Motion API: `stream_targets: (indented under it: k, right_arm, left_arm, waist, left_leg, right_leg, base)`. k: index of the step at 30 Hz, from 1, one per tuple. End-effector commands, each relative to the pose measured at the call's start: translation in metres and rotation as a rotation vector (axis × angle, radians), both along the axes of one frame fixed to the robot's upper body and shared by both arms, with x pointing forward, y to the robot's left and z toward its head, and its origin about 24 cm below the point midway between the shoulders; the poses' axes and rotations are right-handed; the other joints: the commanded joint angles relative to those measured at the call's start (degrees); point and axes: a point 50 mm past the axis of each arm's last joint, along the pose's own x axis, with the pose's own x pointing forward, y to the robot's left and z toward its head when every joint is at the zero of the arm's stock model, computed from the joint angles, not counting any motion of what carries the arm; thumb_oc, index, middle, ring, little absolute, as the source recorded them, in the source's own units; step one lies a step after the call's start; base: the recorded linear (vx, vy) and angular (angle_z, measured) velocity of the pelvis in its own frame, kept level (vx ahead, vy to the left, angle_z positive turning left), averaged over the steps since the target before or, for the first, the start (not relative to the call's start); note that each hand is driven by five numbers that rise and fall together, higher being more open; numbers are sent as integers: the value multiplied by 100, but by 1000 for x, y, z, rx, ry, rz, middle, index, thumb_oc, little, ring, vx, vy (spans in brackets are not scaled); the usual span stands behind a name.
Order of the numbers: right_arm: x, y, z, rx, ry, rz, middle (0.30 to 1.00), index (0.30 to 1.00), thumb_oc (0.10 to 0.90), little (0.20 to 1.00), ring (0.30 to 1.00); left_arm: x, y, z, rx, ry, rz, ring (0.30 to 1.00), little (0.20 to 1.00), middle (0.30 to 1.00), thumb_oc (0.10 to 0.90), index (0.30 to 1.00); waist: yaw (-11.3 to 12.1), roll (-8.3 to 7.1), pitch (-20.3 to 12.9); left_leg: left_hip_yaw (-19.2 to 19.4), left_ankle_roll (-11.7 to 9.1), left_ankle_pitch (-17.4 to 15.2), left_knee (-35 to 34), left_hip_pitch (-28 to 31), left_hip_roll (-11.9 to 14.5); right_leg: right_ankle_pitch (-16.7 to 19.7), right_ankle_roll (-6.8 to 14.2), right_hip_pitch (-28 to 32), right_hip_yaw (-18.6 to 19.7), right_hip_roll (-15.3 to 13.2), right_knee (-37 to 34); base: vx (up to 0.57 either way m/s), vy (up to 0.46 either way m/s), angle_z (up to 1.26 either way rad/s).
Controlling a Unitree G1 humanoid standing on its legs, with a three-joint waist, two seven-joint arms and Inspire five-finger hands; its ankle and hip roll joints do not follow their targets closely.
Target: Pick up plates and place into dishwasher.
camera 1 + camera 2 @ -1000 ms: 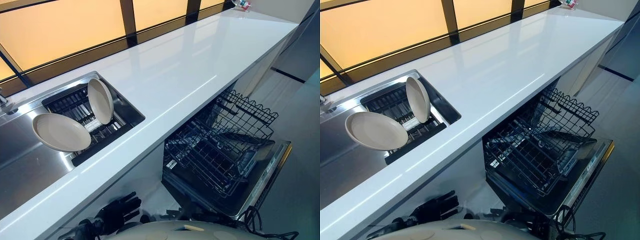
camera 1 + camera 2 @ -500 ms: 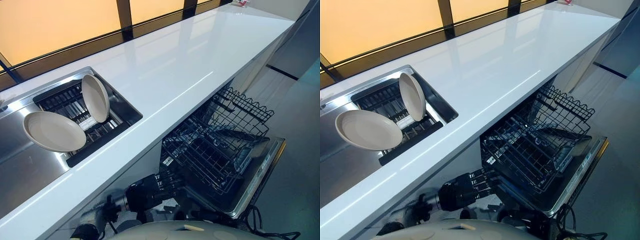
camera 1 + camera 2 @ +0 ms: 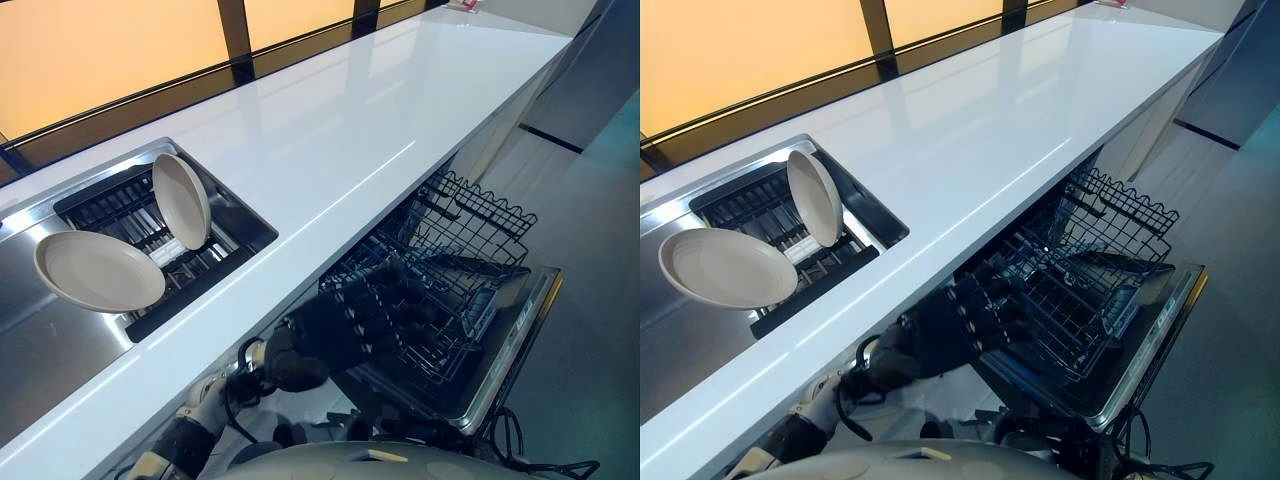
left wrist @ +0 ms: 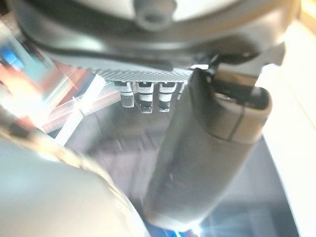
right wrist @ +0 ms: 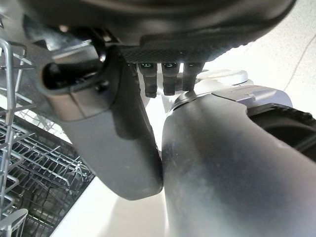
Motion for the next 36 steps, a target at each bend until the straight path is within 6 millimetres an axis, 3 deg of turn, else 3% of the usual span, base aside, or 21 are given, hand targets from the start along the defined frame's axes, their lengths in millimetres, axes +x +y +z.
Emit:
stream_targets:
  k: [1, 3, 11, 20, 25, 32, 36]
  right_arm:
    - [-9, -2, -2, 2, 69, 21, 900, 900, 800, 900, 900]
    - [-10, 1, -3, -4, 70, 31, 900, 900, 800, 900, 900]
    - [-24, 4, -6, -12, 88, 64, 900, 900, 800, 900, 900]
    - [-35, 3, -7, -24, 102, 99, 900, 900, 800, 900, 900]
    - [-41, 3, -8, -22, 110, 105, 900, 900, 800, 900, 900]
    - [-47, 8, -9, -13, 127, 68, 900, 900, 800, 900, 900]
    - [-45, 9, -9, -14, 125, 28, 900, 900, 800, 900, 900]
  left_arm:
    - [17, -17, 79, -358, -279, -51, 900, 900, 900, 800, 900]
    - [15, -23, 115, -438, -401, -51, 900, 900, 900, 800, 900]
    - [10, -28, 162, -580, -581, -49, 900, 900, 900, 800, 900]
    - [8, -27, 180, -588, -624, -18, 900, 900, 900, 800, 900]
    - [11, -31, 182, -349, -731, 212, 900, 900, 900, 800, 900]
    - [29, 23, 178, -203, -652, 656, 900, 900, 900, 800, 900]
    - [37, 70, 176, -91, -556, 1040, 900, 900, 900, 800, 900]
  waist:
    - [-81, 245, -76]
    - [-220, 228, -112]
    - [-557, 238, -221]
    - [-718, 262, -289]
    - [-711, 282, -326]
    - [-373, 341, -322]
    - [-83, 378, -290]
  left_leg:
    - [73, 152, -826, 35, 72, -263]
    - [157, 156, -838, 35, 77, -262]
    - [349, 178, -889, 35, 131, -275]
    - [442, 176, -895, 35, 120, -274]
    - [447, 162, -869, 35, 99, -268]
    - [199, 151, -794, 35, 53, -305]
    - [-66, 168, -744, 35, 30, -348]
  right_leg:
    - [-469, 43, -67, -22, 435, 380]
    - [-474, 54, -97, 14, 449, 417]
    - [-432, 97, -96, 170, 483, 362]
    - [-413, 106, -125, 267, 498, 331]
    - [-396, 103, -136, 273, 494, 296]
    - [-430, 52, -89, 74, 451, 253]
    - [-483, 7, -28, -115, 412, 250]
  base:
    - [0, 0, 0]
    - [4, 16, -1]
    - [13, 12, -6]
    - [3, 12, -11]
    - [4, -4, -5]
    - [-1, -3, 1]
    - [-2, -15, 19]
